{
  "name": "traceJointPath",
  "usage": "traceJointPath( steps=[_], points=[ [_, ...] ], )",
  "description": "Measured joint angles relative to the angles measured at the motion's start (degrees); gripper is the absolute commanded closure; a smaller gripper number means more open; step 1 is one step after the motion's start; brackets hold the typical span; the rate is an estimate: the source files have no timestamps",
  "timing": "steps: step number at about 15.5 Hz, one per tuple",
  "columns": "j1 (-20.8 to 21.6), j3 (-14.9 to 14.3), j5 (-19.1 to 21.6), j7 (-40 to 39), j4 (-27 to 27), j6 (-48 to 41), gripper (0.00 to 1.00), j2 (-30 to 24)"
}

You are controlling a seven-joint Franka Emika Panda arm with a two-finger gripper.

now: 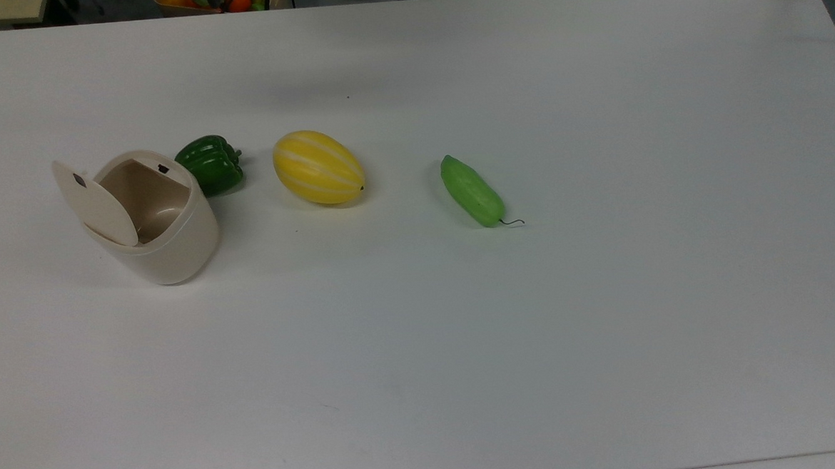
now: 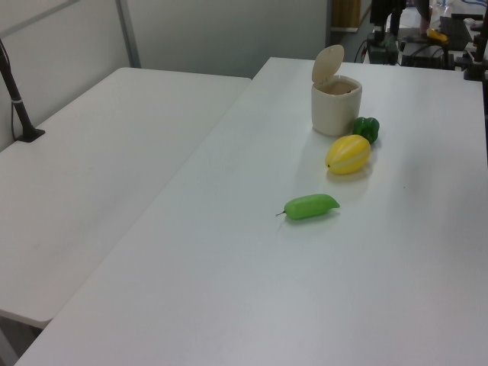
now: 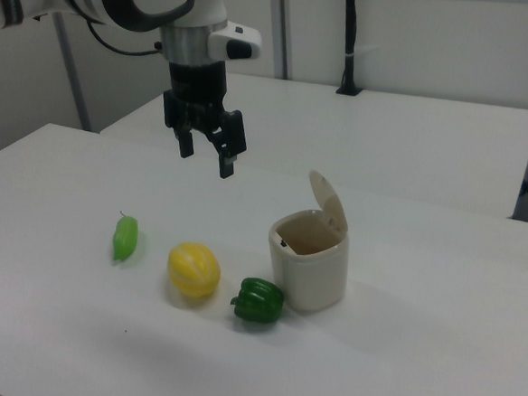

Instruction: Close garbage bin

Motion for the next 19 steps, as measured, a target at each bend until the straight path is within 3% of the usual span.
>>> traceJointPath(
  steps=[17,18,19],
  points=[
    [-0.1,0.4,0.1,0.0,-0.4,0.0,0.01,0.4],
    [-0.1,0.4,0.4,0.0,-0.4,0.0,0.08,0.5],
    [-0.1,0.4,1.1,0.0,-0.4,0.0,0.21,0.6]
  ],
)
